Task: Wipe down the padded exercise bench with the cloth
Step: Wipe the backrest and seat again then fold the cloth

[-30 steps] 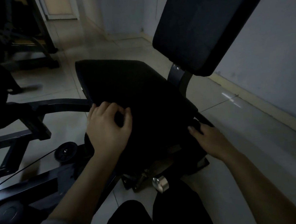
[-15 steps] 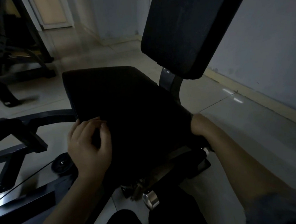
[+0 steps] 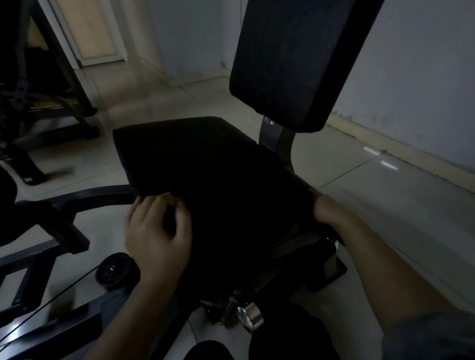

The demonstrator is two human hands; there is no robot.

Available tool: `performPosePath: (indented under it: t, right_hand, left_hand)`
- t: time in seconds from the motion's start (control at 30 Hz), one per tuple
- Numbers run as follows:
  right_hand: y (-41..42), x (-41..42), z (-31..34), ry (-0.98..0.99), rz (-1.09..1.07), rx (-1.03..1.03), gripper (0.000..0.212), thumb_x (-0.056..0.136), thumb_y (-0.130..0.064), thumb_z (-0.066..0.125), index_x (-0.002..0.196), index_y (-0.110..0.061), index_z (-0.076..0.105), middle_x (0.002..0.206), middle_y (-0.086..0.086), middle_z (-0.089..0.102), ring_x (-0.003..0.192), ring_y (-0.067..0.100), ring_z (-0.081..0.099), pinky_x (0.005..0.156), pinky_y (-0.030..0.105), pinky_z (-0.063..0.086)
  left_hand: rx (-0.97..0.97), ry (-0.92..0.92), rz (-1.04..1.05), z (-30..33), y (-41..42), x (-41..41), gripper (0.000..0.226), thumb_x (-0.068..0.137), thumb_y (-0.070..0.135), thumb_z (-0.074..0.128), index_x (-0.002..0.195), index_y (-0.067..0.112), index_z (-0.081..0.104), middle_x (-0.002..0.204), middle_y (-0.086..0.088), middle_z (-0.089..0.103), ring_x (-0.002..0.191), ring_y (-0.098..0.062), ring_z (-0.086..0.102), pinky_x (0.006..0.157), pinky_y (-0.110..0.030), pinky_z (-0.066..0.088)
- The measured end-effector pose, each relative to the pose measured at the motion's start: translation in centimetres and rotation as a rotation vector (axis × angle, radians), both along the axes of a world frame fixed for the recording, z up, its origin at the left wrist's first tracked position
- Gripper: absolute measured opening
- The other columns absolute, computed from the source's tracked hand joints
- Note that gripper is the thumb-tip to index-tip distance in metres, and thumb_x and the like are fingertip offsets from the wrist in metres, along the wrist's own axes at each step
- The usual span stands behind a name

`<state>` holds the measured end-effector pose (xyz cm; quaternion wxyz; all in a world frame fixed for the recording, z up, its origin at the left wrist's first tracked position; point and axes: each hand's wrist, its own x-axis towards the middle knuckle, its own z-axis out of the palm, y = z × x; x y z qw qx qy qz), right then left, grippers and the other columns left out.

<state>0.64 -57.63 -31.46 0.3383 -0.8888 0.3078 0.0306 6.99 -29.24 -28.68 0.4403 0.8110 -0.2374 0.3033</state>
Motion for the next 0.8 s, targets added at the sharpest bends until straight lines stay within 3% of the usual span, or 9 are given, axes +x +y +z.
performPosePath:
  t: [0.1, 0.2, 0.33, 0.43, 0.53, 0.63, 0.7, 0.73, 0.8]
  right_hand:
    - [1.6, -3.0, 0.5, 0.008, 0.028, -0.072, 0.05, 0.095, -0.014, 0.037, 0.145, -0.016, 0.031, 0.141, 0.015, 0.045, 0.125, 0.03, 0.046, 0.1, 0.033, 0.038]
    - [3.1, -5.5, 0.1, -0.048, 0.086, -0.159, 0.036, 0.096, -0.014, 0.037, 0.132, -0.009, 0.041, 0.123, 0.017, 0.057, 0.108, 0.031, 0.056, 0.087, 0.034, 0.045]
    - [1.1, -2.8, -0.9, -0.045, 0.018, -0.082, 0.054, 0.094, -0.012, 0.038, 0.146, -0.017, 0.028, 0.142, 0.013, 0.045, 0.126, 0.029, 0.047, 0.1, 0.033, 0.039]
    - [0.3, -1.0, -2.0, -0.071, -0.054, -0.121, 0.053, 0.096, -0.012, 0.034, 0.148, -0.019, 0.023, 0.149, 0.011, 0.036, 0.134, 0.028, 0.039, 0.111, 0.038, 0.031]
    - [1.5, -2.4, -1.6, -0.123, -0.082, -0.143, 0.05, 0.096, -0.015, 0.035, 0.145, -0.013, 0.029, 0.142, 0.013, 0.045, 0.126, 0.029, 0.046, 0.103, 0.037, 0.039]
    - [5.4, -5.6, -0.5, -0.491, -0.273, -0.078, 0.031, 0.099, -0.019, 0.04, 0.123, -0.001, 0.046, 0.118, 0.016, 0.058, 0.108, 0.029, 0.056, 0.077, 0.024, 0.04]
    - [9.5, -8.3, -0.2, -0.842, -0.38, 0.03, 0.031, 0.098, -0.019, 0.043, 0.125, -0.005, 0.048, 0.114, 0.008, 0.057, 0.108, 0.02, 0.055, 0.079, 0.011, 0.04]
    - [11.6, -9.7, -0.4, -0.957, -0.377, 0.075, 0.034, 0.097, -0.023, 0.044, 0.128, -0.01, 0.047, 0.118, 0.004, 0.056, 0.11, 0.014, 0.055, 0.087, 0.01, 0.041]
    - [15.3, -11.7, -1.3, -1.038, -0.225, 0.005, 0.039, 0.092, -0.04, 0.046, 0.124, -0.019, 0.05, 0.121, 0.005, 0.058, 0.116, 0.016, 0.055, 0.099, 0.031, 0.044]
  left_hand:
    - [-0.021, -0.004, -0.013, 0.0, 0.0, 0.0, 0.025, 0.086, 0.023, 0.047, 0.08, 0.005, 0.064, 0.082, -0.002, 0.063, 0.081, -0.011, 0.053, 0.082, -0.055, 0.047]
    - [-0.039, -0.005, -0.017, -0.2, 0.0, 0.1, 0.027, 0.086, 0.024, 0.047, 0.082, 0.005, 0.065, 0.082, -0.004, 0.066, 0.081, -0.012, 0.055, 0.082, -0.054, 0.048]
    - [0.023, -0.023, -0.018, -0.1, 0.2, 0.3, 0.026, 0.084, 0.026, 0.046, 0.08, 0.008, 0.063, 0.08, -0.005, 0.065, 0.079, -0.015, 0.054, 0.084, -0.052, 0.046]
    - [0.078, -0.035, -0.041, 0.1, 0.5, 0.4, 0.024, 0.081, 0.027, 0.045, 0.077, 0.01, 0.061, 0.078, -0.004, 0.062, 0.079, -0.018, 0.054, 0.087, -0.049, 0.044]
    - [0.104, -0.042, -0.084, 0.2, 0.9, 0.3, 0.024, 0.081, 0.029, 0.045, 0.077, 0.012, 0.061, 0.08, -0.002, 0.061, 0.079, -0.019, 0.055, 0.088, -0.045, 0.04]
    - [0.104, -0.021, -0.098, 0.5, 0.9, 0.3, 0.022, 0.081, 0.028, 0.046, 0.076, 0.012, 0.06, 0.081, -0.002, 0.062, 0.079, -0.021, 0.056, 0.089, -0.046, 0.042]
    - [0.097, -0.003, -0.107, 0.6, 1.0, 0.3, 0.022, 0.081, 0.027, 0.046, 0.077, 0.011, 0.061, 0.082, -0.002, 0.062, 0.081, -0.02, 0.056, 0.089, -0.05, 0.043]
    - [0.099, 0.002, -0.114, 0.4, 1.2, 0.4, 0.022, 0.081, 0.027, 0.046, 0.079, 0.011, 0.061, 0.084, -0.001, 0.061, 0.083, -0.018, 0.055, 0.091, -0.05, 0.042]
    - [0.118, -0.005, -0.141, 0.0, 1.5, 0.3, 0.023, 0.083, 0.027, 0.045, 0.083, 0.011, 0.062, 0.087, 0.0, 0.061, 0.088, -0.014, 0.053, 0.097, -0.05, 0.039]
